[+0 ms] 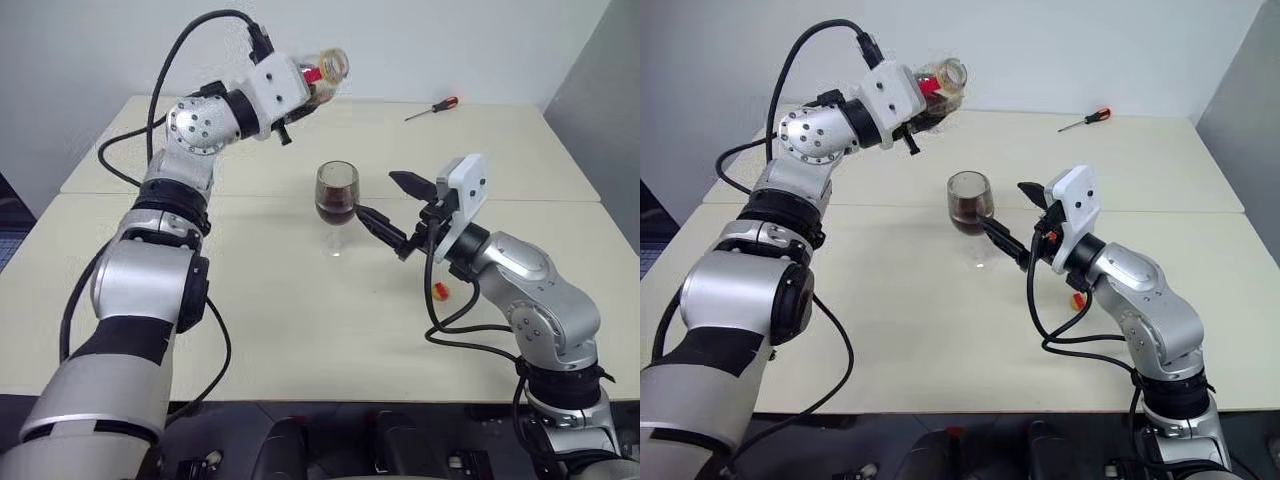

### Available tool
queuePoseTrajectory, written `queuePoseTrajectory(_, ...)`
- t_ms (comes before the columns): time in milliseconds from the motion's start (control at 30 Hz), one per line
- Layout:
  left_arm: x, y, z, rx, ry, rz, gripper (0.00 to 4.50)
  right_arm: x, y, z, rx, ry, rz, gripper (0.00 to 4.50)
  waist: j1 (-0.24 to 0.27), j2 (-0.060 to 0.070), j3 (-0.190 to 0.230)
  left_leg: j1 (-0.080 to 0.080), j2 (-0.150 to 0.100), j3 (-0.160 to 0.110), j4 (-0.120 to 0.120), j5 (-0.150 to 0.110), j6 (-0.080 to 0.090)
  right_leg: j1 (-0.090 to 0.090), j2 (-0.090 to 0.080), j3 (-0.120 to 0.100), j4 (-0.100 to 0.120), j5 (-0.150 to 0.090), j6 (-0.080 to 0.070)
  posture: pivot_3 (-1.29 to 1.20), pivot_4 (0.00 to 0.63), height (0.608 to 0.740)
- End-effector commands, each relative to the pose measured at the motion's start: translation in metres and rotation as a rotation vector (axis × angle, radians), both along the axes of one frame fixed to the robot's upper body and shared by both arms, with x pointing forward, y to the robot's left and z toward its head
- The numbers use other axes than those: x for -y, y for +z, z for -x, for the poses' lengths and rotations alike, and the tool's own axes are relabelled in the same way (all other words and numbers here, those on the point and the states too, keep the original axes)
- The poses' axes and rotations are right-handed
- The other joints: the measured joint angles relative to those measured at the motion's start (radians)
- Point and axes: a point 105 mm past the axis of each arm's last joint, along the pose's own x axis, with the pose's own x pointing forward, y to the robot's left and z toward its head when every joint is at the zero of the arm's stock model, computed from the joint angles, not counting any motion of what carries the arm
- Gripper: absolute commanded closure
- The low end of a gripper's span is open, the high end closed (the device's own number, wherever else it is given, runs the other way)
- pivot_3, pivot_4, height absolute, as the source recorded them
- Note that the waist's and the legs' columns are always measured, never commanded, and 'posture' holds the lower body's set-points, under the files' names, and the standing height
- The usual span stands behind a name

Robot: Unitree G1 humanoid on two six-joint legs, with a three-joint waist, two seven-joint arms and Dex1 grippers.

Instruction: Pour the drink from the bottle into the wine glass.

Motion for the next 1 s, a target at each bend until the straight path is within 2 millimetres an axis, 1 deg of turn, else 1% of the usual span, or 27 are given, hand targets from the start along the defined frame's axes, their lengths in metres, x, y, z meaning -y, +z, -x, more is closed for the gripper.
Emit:
queuePoseTrajectory(33, -0.01, 0.027, 0.002, 0.006, 0.003, 0.192, 3.23, -0.002, 0.006, 0.016, 0.05, 0.061, 0.017, 0.0, 0.0, 0.0, 0.0, 0.0, 0.0, 0.0, 0.0, 0.0, 0.0, 0.0, 0.0, 0.0, 0.0, 0.0, 0.0, 0.0, 0.15, 0.74)
queuePoseTrajectory(167, -0.035, 0.027, -0.004, -0.045, 0.082, 0.378, 3.23, -0.007, -0.001, 0.032, 0.045, 0.128, 0.046, 0.0, -0.001, 0.0, 0.0, 0.0, 0.001, 0.0, 0.0, 0.0, 0.0, 0.0, 0.0, 0.0, 0.001, 0.0, 0.0, 0.0, 0.15, 0.74)
queuePoseTrajectory(233, -0.052, 0.022, -0.006, -0.068, 0.139, 0.456, 3.23, -0.009, -0.004, 0.041, 0.042, 0.158, 0.057, 0.0, -0.002, 0.0, 0.0, 0.0, 0.001, 0.0, 0.0, 0.0, 0.0, 0.0, 0.0, 0.0, 0.001, 0.0, 0.0, 0.0, 0.15, 0.74)
queuePoseTrajectory(267, -0.062, 0.015, -0.007, -0.089, 0.17, 0.49, 3.23, -0.01, -0.006, 0.047, 0.047, 0.182, 0.066, 0.0, -0.002, 0.0, 0.0, 0.0, 0.002, 0.0, 0.0, 0.0, 0.0, 0.0, 0.0, 0.001, 0.001, 0.0, 0.0, 0.0, 0.15, 0.74)
queuePoseTrajectory(300, -0.074, 0.005, -0.008, -0.112, 0.207, 0.52, 3.23, -0.011, -0.008, 0.053, 0.048, 0.208, 0.073, 0.0, -0.002, 0.0, 0.0, 0.001, 0.002, -0.001, 0.0, 0.0, 0.0, 0.0, 0.0, 0.001, 0.001, 0.0, 0.0, 0.0, 0.15, 0.74)
queuePoseTrajectory(367, -0.088, -0.009, -0.008, -0.139, 0.253, 0.551, 3.23, -0.012, -0.01, 0.061, 0.046, 0.238, 0.078, 0.0, -0.004, 0.0, 0.0, 0.001, 0.002, 0.0, 0.0, 0.0, 0.0, 0.0, -0.001, 0.001, 0.001, 0.0, 0.0, 0.0, 0.15, 0.74)
queuePoseTrajectory(467, -0.122, -0.036, -0.004, -0.178, 0.355, 0.622, 3.23, -0.013, -0.016, 0.073, 0.04, 0.27, 0.084, 0.0, 0.0, 0.0, 0.0, 0.001, 0.003, -0.001, 0.0, 0.0, 0.0, 0.0, -0.001, 0.0, 0.002, 0.0, 0.0, 0.0, 0.15, 0.74)
queuePoseTrajectory(500, -0.137, -0.049, -0.003, -0.198, 0.407, 0.649, 3.23, -0.013, -0.018, 0.076, 0.039, 0.273, 0.084, 0.0, 0.0, 0.0, 0.0, 0.001, 0.003, -0.002, 0.001, 0.0, 0.0, 0.0, -0.001, 0.0, 0.001, 0.0, 0.0, 0.0, 0.15, 0.74)
queuePoseTrajectory(567, -0.17, -0.084, 0.002, -0.272, 0.526, 0.734, 3.23, -0.013, -0.022, 0.078, 0.036, 0.27, 0.084, 0.0, -0.002, 0.0, 0.0, 0.001, 0.003, -0.001, 0.001, 0.0, 0.0, 0.0, -0.002, 0.001, 0.002, 0.0, 0.0, 0.0, 0.15, 0.74)
queuePoseTrajectory(600, -0.179, -0.095, 0.005, -0.296, 0.557, 0.761, 3.23, -0.013, -0.023, 0.078, 0.035, 0.267, 0.084, 0.0, -0.002, 0.0, 0.0, 0.001, 0.003, -0.001, 0.001, 0.0, 0.0, 0.0, -0.002, 0.001, 0.002, 0.0, 0.0, 0.0, 0.15, 0.74)
queuePoseTrajectory(633, -0.185, -0.104, 0.008, -0.311, 0.57, 0.777, 3.23, -0.013, -0.024, 0.078, 0.035, 0.263, 0.083, 0.0, 0.0, 0.0, 0.0, 0.001, 0.003, -0.001, 0.001, 0.0, 0.0, 0.0, -0.002, 0.0, 0.002, 0.0, 0.0, 0.0, 0.15, 0.74)
queuePoseTrajectory(700, -0.19, -0.114, 0.012, -0.331, 0.574, 0.796, 3.23, -0.012, -0.025, 0.078, 0.035, 0.256, 0.082, 0.0, 0.003, 0.0, 0.0, 0.001, 0.003, -0.002, 0.001, 0.0, 0.0, 0.0, -0.002, 0.0, 0.002, 0.0, 0.0, 0.0, 0.15, 0.74)
queuePoseTrajectory(800, -0.194, -0.124, 0.014, -0.368, 0.582, 0.84, 3.23, -0.012, -0.025, 0.078, 0.04, 0.249, 0.083, 0.0, 0.018, -0.002, -0.001, -0.001, 0.003, -0.004, 0.005, 0.0, 0.0, 0.001, -0.002, -0.002, 0.002, 0.0, 0.0, 0.0, 0.15, 0.74)
queuePoseTrajectory(867, -0.193, -0.13, 0.013, -0.385, 0.587, 0.87, 3.23, -0.013, -0.024, 0.077, 0.044, 0.25, 0.082, 0.0, 0.022, -0.002, -0.001, -0.002, 0.002, -0.005, 0.008, 0.0, 0.0, 0.002, -0.002, -0.003, 0.002, -0.001, 0.0, 0.0, 0.15, 0.74)
queuePoseTrajectory(1000, -0.185, -0.139, 0.011, -0.408, 0.583, 0.871, 3.23, -0.015, -0.022, 0.075, 0.05, 0.251, 0.081, 0.0, 0.024, -0.002, -0.001, -0.002, 0.002, -0.004, 0.009, 0.0, 0.0, 0.003, -0.002, -0.002, 0.002, -0.001, 0.001, 0.0, 0.15, 0.74)
